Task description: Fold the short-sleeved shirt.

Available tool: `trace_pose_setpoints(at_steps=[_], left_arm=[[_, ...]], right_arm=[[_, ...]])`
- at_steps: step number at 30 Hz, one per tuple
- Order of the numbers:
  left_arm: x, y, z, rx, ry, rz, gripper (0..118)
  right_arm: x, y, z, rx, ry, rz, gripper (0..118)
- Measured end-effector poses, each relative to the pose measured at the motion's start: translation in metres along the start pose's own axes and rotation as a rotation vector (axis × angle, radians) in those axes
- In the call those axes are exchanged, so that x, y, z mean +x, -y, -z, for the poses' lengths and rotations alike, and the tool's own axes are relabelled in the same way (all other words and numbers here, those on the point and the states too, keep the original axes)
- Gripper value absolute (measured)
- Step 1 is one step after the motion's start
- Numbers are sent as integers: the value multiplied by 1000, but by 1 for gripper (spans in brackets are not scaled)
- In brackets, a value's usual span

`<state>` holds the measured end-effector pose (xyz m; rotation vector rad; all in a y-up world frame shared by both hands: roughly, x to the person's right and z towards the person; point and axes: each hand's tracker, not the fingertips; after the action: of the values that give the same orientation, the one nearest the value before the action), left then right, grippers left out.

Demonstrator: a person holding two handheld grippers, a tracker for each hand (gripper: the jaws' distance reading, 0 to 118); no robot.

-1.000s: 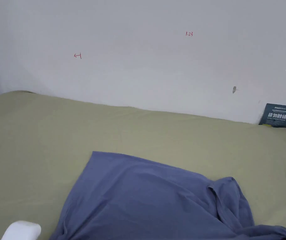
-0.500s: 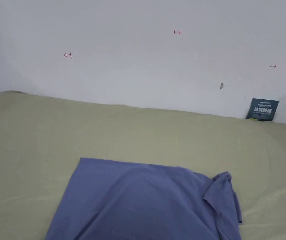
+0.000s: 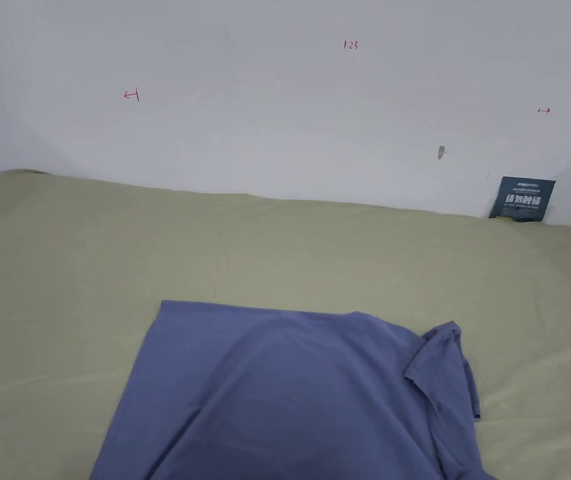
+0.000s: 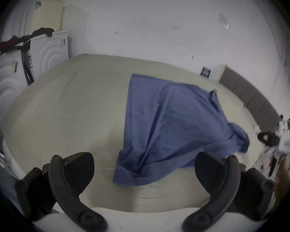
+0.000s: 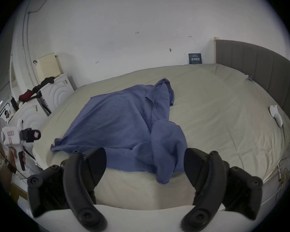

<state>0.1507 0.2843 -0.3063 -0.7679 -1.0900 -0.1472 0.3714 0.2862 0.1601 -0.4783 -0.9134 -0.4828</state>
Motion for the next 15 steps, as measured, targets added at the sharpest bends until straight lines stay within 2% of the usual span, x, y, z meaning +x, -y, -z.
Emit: trace_pose_setpoints(at_steps=[1, 2, 3, 4, 6, 10, 15], left_arm=[[4, -2, -6, 21, 20, -16, 18], [8, -2, -12, 69, 31, -7, 0], [17, 1, -17, 116, 2, 33, 0], [20, 12, -23, 203, -47, 137, 0], [25, 29, -33, 165, 40, 104, 0], [57, 19, -43, 24, -37, 193, 0], [57, 43, -52, -36, -25, 96, 0]], right_arm=[[-4, -2, -5, -5, -21, -17, 26], [-9, -4, -10, 4, -33, -25, 6], [-16, -4, -14, 40, 1, -57, 0], [-24, -1, -22, 97, 41, -108, 0], [-36, 0, -33, 67, -48, -129, 0], [-63, 6, -54, 97, -37, -221, 0], [-76, 28, -53, 35, -73, -228, 0]])
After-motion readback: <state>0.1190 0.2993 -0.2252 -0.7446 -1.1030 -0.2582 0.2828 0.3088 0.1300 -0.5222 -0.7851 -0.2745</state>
